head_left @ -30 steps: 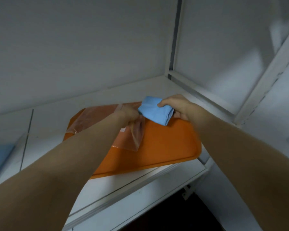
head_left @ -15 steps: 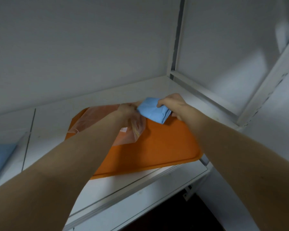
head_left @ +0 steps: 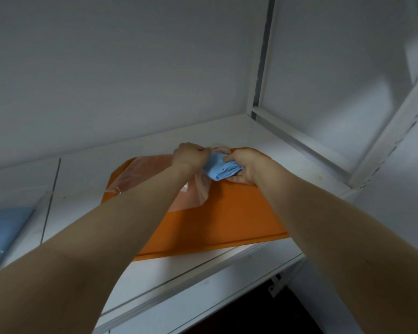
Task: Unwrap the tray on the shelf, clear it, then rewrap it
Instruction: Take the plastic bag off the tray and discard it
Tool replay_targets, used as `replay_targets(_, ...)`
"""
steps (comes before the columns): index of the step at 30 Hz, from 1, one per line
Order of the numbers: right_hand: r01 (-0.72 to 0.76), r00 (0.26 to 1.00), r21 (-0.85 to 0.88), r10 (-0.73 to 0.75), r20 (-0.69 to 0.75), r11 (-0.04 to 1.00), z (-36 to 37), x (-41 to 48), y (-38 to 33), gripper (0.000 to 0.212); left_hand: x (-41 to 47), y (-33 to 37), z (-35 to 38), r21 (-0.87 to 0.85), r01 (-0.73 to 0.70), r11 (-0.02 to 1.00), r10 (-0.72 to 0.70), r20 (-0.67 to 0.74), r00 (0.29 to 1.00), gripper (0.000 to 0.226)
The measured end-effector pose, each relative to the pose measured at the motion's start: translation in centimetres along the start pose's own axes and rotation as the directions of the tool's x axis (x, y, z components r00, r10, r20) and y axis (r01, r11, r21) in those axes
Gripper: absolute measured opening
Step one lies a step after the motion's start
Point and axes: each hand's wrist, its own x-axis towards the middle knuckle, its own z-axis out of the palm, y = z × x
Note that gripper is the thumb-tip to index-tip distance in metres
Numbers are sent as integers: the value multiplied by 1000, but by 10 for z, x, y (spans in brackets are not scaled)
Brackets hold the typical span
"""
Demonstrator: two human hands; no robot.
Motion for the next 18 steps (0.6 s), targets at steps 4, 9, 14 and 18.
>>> replay_targets(4, -34, 999, 162, 34, 2, 986, 11, 1, 7, 14, 2, 3, -2, 7, -24, 1000, 24, 56, 998, 44)
replay_targets(9, -46, 996, 123, 36, 83, 991, 16, 8, 12, 19, 4, 7, -8, -10, -29, 1000, 30, 79, 996, 50)
replay_targets(14, -10, 999, -220, 16, 28, 975, 19, 7, 12, 14, 4, 9, -8, -61, -4, 998, 14, 158, 987, 46)
replay_targets(18, -29, 990, 35, 24, 142, 999, 25, 8, 17, 16, 5, 7, -9, -70, 26, 997, -14, 173, 985, 44)
